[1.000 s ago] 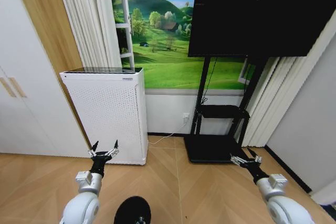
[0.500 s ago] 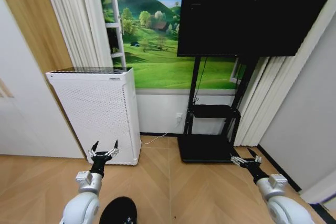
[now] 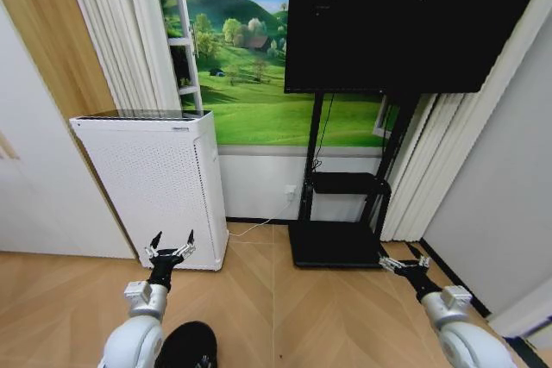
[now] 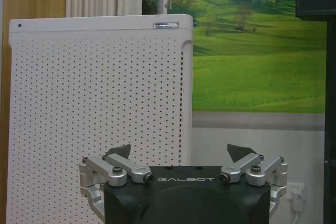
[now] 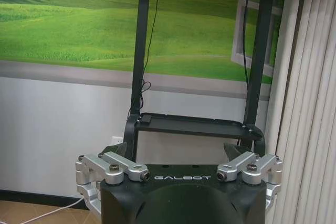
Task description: Pick up the trash bin and place the garbage on the floor into it.
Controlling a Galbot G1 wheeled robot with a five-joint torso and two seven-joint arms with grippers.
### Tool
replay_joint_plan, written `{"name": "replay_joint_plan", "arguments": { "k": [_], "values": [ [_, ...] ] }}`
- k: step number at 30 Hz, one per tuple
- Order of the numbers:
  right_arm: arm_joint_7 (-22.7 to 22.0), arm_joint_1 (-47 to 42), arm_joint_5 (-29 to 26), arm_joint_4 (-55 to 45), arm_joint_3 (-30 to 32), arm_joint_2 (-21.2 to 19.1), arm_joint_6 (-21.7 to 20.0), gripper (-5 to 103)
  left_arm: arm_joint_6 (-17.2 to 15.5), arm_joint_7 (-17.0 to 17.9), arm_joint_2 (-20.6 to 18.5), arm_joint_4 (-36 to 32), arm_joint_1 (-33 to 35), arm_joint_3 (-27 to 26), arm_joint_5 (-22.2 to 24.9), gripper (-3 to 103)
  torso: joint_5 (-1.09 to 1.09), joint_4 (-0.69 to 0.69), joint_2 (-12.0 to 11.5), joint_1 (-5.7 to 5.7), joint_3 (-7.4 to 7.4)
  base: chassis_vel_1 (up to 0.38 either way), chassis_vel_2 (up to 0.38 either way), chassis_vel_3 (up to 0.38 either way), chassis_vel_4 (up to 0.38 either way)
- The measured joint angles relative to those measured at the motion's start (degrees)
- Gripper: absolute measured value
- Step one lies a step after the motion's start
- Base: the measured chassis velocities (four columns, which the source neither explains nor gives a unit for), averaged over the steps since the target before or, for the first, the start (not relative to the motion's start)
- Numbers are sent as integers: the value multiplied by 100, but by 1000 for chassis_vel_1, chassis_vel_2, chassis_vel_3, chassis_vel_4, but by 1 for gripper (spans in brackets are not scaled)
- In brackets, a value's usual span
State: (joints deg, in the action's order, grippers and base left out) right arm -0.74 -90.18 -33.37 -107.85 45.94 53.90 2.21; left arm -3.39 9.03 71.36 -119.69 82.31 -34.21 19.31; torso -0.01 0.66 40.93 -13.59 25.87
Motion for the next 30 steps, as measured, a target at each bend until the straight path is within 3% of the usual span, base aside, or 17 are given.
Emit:
{"name": "replay_joint_plan", "arguments": {
  "k": [12, 26, 29, 30],
  "values": [
    [0, 0, 0, 0, 0, 0, 0, 100, 0, 1, 0, 0, 0, 1, 0, 100, 1, 1, -2, 2, -2, 149, -174, -145, 159],
    [0, 0, 0, 0, 0, 0, 0, 100, 1, 1, 1, 1, 1, 1, 0, 100, -4, 1, -4, 3, -2, 306, -310, -309, 305],
    [0, 0, 0, 0, 0, 1, 0, 100, 0, 0, 0, 1, 0, 0, 0, 100, 4, 2, -4, 4, -3, 357, -367, -383, 377],
    [1, 0, 0, -1, 0, 0, 0, 100, 1, 1, 0, 1, 0, 0, 0, 100, -3, 1, -3, 4, -3, 370, -377, -385, 371]
  ]
}}
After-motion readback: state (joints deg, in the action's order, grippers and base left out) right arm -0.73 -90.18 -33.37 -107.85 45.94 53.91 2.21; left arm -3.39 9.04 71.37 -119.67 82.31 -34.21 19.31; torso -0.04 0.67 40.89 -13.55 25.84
